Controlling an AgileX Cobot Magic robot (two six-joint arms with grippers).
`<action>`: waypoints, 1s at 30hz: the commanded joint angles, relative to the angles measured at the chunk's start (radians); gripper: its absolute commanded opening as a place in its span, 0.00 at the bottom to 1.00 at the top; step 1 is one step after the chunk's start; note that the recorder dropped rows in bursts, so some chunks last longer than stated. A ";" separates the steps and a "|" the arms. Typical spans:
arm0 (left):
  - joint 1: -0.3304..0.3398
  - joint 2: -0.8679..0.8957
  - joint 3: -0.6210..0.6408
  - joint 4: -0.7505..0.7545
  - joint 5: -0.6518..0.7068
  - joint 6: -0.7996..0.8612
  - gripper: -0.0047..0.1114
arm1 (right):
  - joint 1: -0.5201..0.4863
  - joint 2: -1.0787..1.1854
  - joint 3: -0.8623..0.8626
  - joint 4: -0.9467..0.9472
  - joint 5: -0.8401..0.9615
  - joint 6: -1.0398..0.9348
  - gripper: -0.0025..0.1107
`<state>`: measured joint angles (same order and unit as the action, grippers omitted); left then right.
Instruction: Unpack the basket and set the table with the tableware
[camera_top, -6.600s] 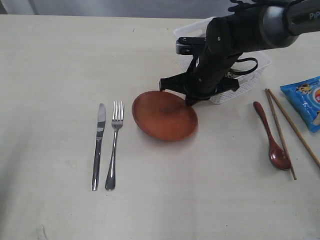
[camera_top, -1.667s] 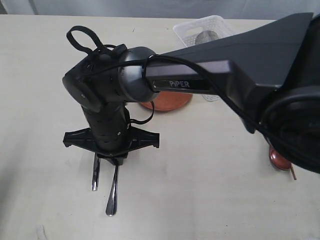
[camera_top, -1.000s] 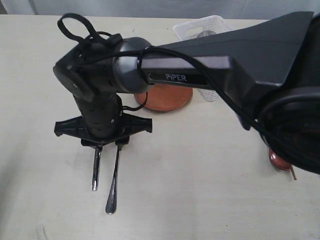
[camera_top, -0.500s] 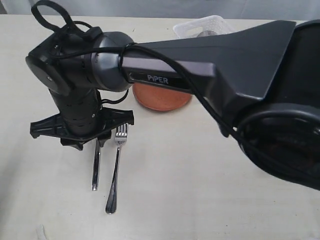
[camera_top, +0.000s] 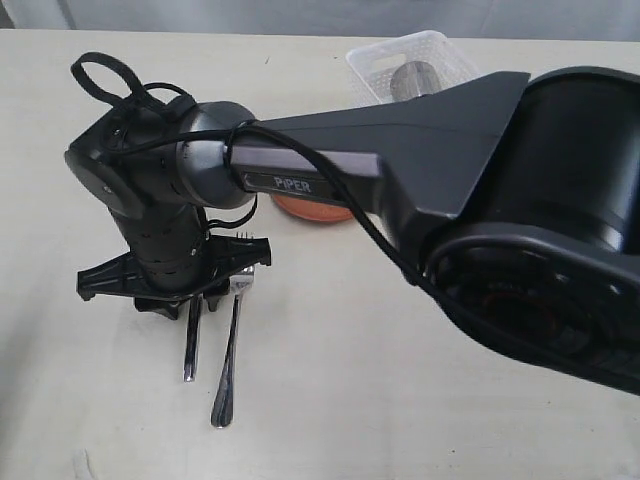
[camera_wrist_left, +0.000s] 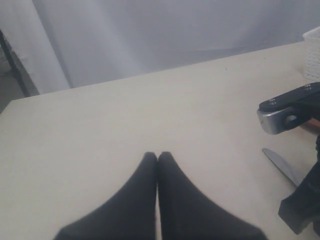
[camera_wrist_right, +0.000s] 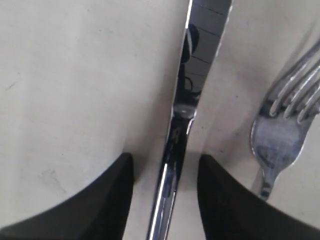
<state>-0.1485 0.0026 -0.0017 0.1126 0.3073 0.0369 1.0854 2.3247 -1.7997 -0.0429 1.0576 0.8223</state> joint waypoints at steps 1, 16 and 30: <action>0.005 -0.003 0.002 -0.012 -0.008 -0.003 0.04 | 0.000 0.015 -0.002 0.010 -0.005 -0.009 0.38; 0.005 -0.003 0.002 -0.012 -0.008 -0.003 0.04 | 0.000 0.019 -0.002 0.043 -0.005 -0.009 0.02; 0.005 -0.003 0.002 -0.012 -0.008 -0.003 0.04 | 0.045 -0.023 -0.002 0.012 0.128 0.183 0.02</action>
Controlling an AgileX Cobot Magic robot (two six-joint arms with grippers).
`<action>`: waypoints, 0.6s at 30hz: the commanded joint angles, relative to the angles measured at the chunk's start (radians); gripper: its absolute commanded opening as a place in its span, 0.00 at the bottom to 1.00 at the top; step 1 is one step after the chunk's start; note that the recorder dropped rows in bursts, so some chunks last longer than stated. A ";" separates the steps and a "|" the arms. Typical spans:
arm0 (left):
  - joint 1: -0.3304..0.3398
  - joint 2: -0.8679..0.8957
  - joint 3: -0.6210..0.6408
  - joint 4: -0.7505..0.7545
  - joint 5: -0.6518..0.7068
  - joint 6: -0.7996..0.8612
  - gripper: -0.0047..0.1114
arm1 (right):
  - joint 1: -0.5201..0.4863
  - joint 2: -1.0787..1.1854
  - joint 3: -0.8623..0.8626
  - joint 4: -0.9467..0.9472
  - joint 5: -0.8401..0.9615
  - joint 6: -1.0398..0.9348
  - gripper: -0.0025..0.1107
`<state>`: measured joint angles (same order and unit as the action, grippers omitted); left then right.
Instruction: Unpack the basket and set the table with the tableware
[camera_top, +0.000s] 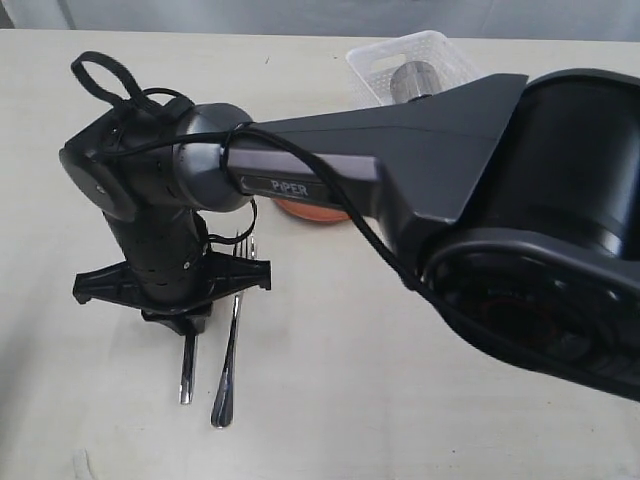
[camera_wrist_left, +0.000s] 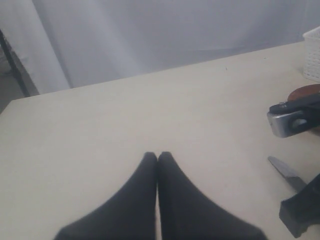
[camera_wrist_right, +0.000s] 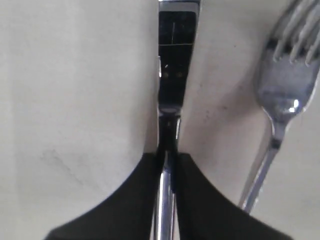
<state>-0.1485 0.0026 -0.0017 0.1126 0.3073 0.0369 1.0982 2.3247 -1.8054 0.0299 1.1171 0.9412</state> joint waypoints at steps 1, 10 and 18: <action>0.005 -0.003 0.002 -0.012 -0.008 -0.003 0.04 | 0.036 -0.030 0.006 -0.067 0.074 0.067 0.02; 0.005 -0.003 0.002 -0.012 -0.008 -0.003 0.04 | 0.044 -0.052 0.076 -0.050 0.033 0.123 0.02; 0.005 -0.003 0.002 -0.012 -0.008 -0.003 0.04 | 0.044 -0.052 0.078 -0.072 -0.039 0.137 0.02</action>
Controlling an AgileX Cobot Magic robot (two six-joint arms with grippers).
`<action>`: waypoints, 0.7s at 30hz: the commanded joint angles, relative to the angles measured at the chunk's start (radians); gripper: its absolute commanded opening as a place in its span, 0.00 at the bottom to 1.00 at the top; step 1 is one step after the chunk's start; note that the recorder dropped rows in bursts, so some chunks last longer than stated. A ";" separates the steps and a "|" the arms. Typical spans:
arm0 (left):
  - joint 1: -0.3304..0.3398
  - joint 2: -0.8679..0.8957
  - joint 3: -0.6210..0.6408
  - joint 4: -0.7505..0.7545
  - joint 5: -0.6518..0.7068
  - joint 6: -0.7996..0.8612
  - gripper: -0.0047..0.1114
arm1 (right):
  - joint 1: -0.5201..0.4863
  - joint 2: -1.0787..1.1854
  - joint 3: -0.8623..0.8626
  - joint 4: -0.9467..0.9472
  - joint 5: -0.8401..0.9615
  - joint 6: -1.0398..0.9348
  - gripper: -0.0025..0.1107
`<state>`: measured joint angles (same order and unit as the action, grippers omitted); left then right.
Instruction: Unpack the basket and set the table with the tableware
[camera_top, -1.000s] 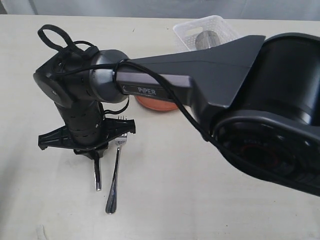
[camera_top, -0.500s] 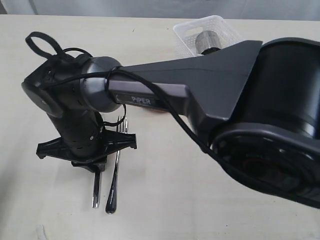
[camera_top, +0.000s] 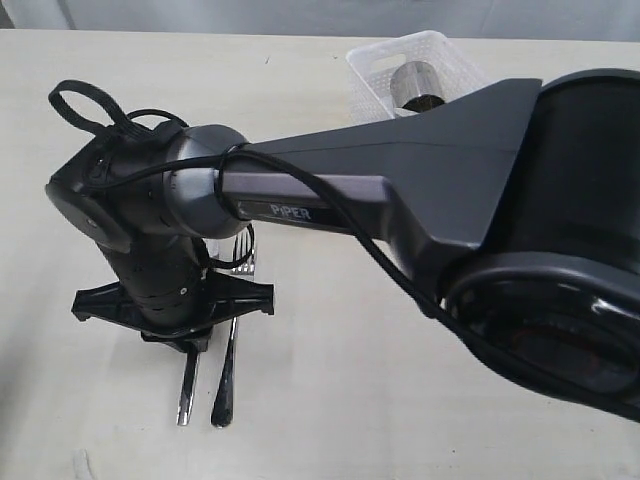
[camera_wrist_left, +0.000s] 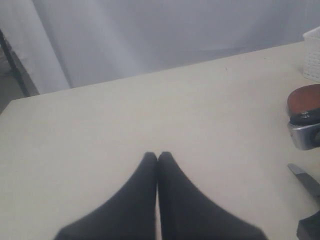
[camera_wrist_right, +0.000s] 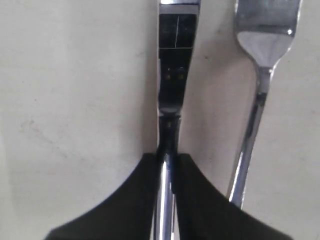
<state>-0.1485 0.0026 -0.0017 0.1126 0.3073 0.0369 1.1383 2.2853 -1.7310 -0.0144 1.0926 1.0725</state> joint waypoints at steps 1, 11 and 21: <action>0.005 -0.003 0.002 -0.012 -0.008 -0.003 0.04 | 0.004 -0.013 0.004 -0.035 -0.010 0.005 0.02; 0.005 -0.003 0.002 -0.012 -0.008 -0.003 0.04 | -0.002 -0.013 0.004 -0.011 0.035 0.005 0.03; 0.005 -0.003 0.002 -0.012 -0.008 -0.003 0.04 | -0.019 -0.037 0.000 0.014 -0.016 -0.081 0.45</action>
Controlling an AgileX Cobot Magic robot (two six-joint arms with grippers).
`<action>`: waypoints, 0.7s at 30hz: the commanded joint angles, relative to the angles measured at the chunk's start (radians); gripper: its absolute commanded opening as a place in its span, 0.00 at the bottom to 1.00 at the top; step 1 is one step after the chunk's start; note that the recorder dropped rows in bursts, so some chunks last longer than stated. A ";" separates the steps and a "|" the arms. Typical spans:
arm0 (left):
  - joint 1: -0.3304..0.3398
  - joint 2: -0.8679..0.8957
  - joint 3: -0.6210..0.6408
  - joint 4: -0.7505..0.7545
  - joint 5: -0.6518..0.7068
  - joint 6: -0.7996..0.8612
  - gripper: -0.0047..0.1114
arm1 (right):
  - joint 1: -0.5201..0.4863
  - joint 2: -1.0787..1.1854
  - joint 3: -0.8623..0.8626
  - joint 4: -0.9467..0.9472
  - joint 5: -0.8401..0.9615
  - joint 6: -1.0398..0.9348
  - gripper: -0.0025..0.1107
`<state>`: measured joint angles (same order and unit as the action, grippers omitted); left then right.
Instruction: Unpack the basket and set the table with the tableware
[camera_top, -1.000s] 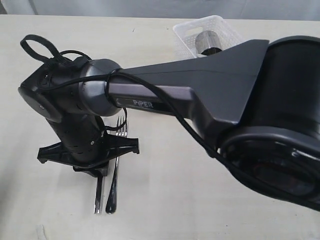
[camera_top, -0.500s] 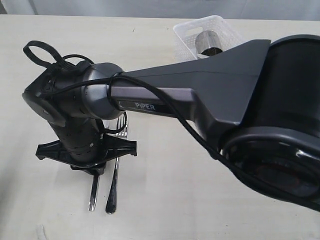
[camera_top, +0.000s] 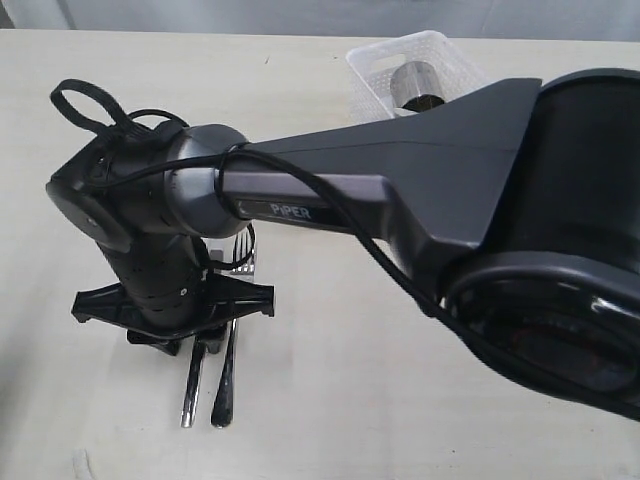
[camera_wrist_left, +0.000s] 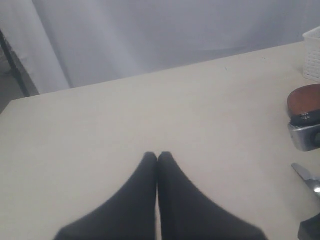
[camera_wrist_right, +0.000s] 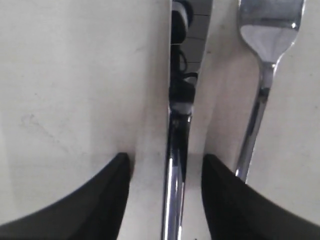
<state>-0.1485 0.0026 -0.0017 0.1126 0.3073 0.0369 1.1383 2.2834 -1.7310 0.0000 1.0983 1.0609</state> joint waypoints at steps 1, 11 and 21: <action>0.005 -0.003 0.002 -0.012 -0.008 -0.003 0.04 | -0.025 -0.047 0.000 0.007 -0.027 -0.088 0.44; 0.005 -0.003 0.002 -0.012 -0.008 -0.003 0.04 | -0.194 -0.267 0.000 0.019 0.036 -0.266 0.44; 0.005 -0.003 0.002 -0.012 -0.008 -0.003 0.04 | -0.619 -0.455 0.000 -0.028 0.123 -0.751 0.44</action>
<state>-0.1485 0.0026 -0.0017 0.1126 0.3073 0.0369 0.5716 1.8163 -1.7310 -0.0176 1.2105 0.4754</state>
